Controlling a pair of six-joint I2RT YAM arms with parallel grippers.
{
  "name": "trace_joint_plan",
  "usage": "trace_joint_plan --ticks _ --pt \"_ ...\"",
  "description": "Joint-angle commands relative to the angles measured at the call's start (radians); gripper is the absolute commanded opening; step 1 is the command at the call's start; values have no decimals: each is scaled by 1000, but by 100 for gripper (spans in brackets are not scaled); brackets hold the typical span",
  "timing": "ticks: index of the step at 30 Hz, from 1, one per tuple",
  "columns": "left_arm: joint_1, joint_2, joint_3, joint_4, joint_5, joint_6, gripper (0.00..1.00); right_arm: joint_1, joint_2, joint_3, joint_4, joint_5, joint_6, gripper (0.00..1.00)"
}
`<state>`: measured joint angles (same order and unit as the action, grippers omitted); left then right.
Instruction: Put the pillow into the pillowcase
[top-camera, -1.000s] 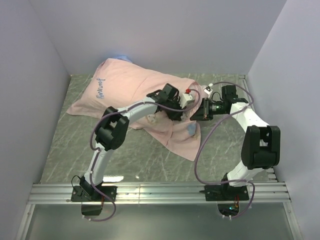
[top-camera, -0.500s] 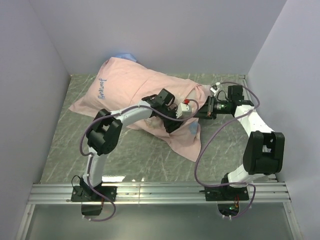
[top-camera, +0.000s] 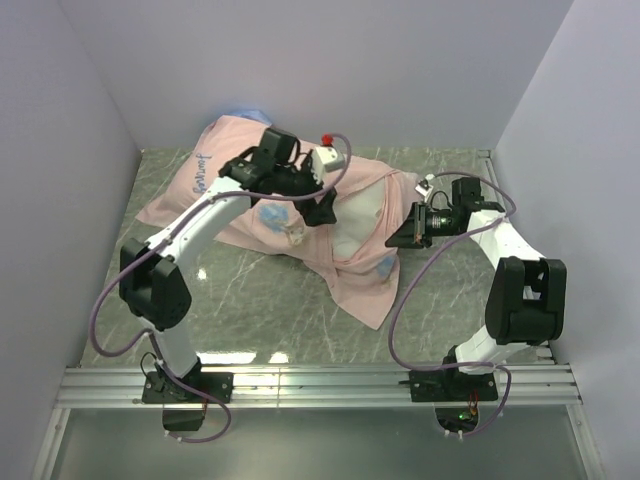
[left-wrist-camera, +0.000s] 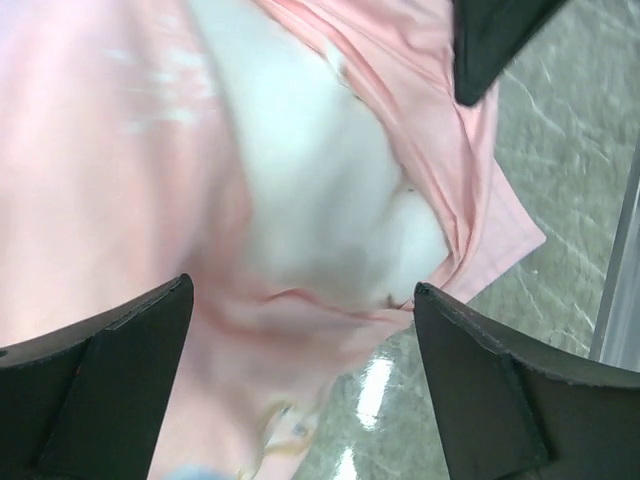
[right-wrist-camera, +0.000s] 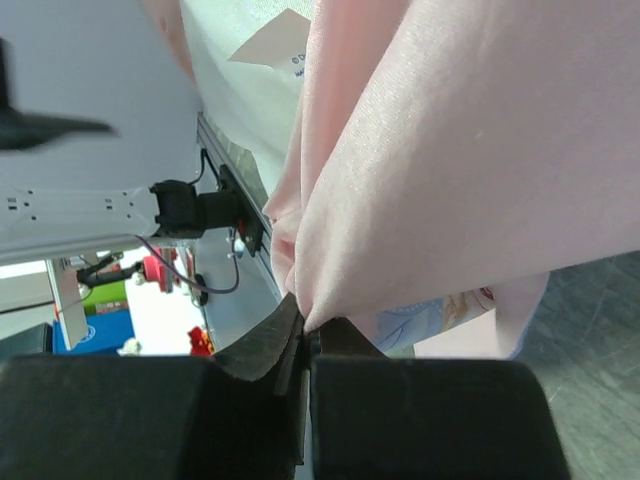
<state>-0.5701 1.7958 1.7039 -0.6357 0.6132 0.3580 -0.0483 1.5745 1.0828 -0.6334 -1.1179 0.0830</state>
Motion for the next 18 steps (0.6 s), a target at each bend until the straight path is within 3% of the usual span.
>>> trace_joint_plan --ticks 1,14,18 --pt "19 -61 20 14 55 -73 94 16 -8 -18 -20 -45 -31 0" --pt "-80 102 25 45 128 -257 68 34 -31 -3 -52 -54 -31 0" --pt "-106 142 -10 86 131 -300 65 34 -42 -1 -63 -62 -35 0"
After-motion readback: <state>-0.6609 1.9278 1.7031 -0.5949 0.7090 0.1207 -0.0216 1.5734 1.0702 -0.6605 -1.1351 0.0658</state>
